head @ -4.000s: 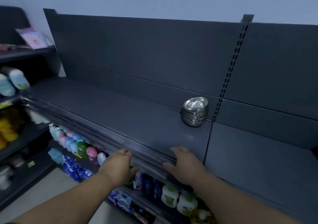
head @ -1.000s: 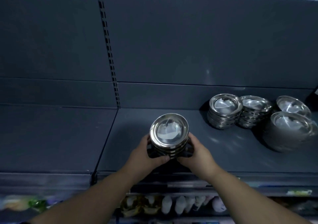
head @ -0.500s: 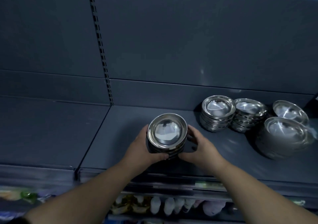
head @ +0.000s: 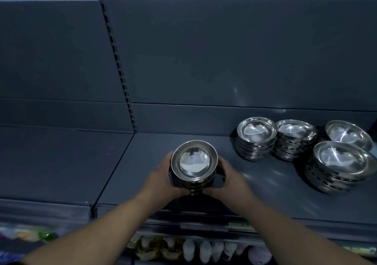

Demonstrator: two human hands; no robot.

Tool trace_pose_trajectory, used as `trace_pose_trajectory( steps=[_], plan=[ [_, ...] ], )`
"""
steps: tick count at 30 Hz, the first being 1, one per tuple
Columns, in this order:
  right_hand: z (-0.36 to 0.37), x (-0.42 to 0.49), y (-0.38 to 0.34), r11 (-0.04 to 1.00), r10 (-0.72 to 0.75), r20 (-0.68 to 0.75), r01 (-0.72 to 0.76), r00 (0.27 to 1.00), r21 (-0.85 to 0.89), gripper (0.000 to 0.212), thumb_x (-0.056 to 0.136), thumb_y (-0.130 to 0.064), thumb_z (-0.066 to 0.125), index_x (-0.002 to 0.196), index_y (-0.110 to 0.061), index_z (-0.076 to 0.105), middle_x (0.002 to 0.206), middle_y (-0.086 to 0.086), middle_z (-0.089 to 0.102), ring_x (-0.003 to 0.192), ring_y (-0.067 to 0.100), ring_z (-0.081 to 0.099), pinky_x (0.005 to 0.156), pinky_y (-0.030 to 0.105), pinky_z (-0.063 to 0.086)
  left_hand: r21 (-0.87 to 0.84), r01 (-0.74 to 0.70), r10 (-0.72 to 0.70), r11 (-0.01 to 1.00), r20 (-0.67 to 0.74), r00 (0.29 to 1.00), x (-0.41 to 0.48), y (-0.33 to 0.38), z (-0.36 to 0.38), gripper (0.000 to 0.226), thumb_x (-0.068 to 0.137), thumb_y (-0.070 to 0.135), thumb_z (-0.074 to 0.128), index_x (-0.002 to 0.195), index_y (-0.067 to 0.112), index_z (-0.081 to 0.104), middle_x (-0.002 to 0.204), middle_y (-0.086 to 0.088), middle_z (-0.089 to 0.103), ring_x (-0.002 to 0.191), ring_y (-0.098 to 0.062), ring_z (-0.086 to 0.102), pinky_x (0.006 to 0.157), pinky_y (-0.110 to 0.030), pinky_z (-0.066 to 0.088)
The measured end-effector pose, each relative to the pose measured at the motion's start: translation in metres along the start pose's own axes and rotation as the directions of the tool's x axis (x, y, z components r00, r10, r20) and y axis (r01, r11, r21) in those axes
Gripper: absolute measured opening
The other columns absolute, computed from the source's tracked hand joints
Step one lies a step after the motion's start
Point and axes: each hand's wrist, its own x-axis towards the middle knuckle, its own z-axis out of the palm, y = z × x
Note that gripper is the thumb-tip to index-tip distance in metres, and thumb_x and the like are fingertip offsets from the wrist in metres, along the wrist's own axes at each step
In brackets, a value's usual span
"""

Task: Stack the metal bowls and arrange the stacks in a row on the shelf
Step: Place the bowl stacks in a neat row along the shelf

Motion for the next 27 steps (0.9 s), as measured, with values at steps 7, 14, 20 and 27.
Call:
trace_pose_trajectory(
  steps=[7, 14, 20, 27],
  plan=[
    [-0.007, -0.005, -0.011, 0.998, -0.016, 0.017, 0.015, 1.000, 0.059, 0.094, 0.056, -0.027, 0.092, 0.127, -0.050, 0.035, 0.111, -0.039, 0.050, 0.106, -0.021, 0.048, 0.089, -0.001, 0.038, -0.045, 0.013, -0.012, 0.999, 0.037, 0.999, 0.004, -0.002, -0.003, 0.097, 0.048, 0.040, 0.091, 0.125, 0.053, 0.033, 0.124, 0.022, 0.049, 0.120, -0.005, 0.047, 0.103, -0.024, 0.039],
    [-0.014, -0.002, -0.023, 0.995, -0.050, -0.020, 0.052, 0.999, 0.083, 0.093, 0.064, -0.032, 0.088, 0.142, -0.035, 0.038, 0.135, -0.025, 0.049, 0.126, -0.008, 0.042, 0.107, 0.019, 0.035, -0.130, 0.022, -0.019, 0.991, 0.020, 1.000, 0.010, -0.004, -0.008, 0.101, 0.052, 0.033, 0.092, 0.137, 0.033, 0.038, 0.119, 0.023, 0.056, 0.110, 0.003, 0.053, 0.094, -0.015, 0.039],
    [-0.011, -0.003, -0.015, 0.997, -0.045, -0.045, 0.047, 0.998, 0.056, 0.086, 0.063, -0.028, 0.089, 0.135, -0.037, 0.044, 0.123, -0.027, 0.053, 0.119, -0.007, 0.047, 0.094, 0.005, 0.035, -0.141, 0.012, -0.003, 0.990, 0.068, 0.998, 0.012, -0.001, -0.012, 0.110, 0.055, 0.021, 0.092, 0.146, 0.025, 0.029, 0.123, 0.023, 0.052, 0.119, -0.001, 0.051, 0.106, -0.022, 0.038],
    [-0.007, -0.001, -0.007, 0.997, -0.016, -0.054, 0.020, 0.998, 0.073, 0.085, 0.059, -0.029, 0.090, 0.131, -0.039, 0.046, 0.120, -0.022, 0.057, 0.117, -0.001, 0.053, 0.095, 0.014, 0.038, -0.118, 0.009, 0.000, 0.993, 0.074, 0.997, 0.014, -0.001, -0.013, 0.111, 0.059, 0.022, 0.091, 0.148, 0.024, 0.024, 0.131, 0.015, 0.049, 0.121, -0.002, 0.048, 0.109, -0.024, 0.036]
  ],
)
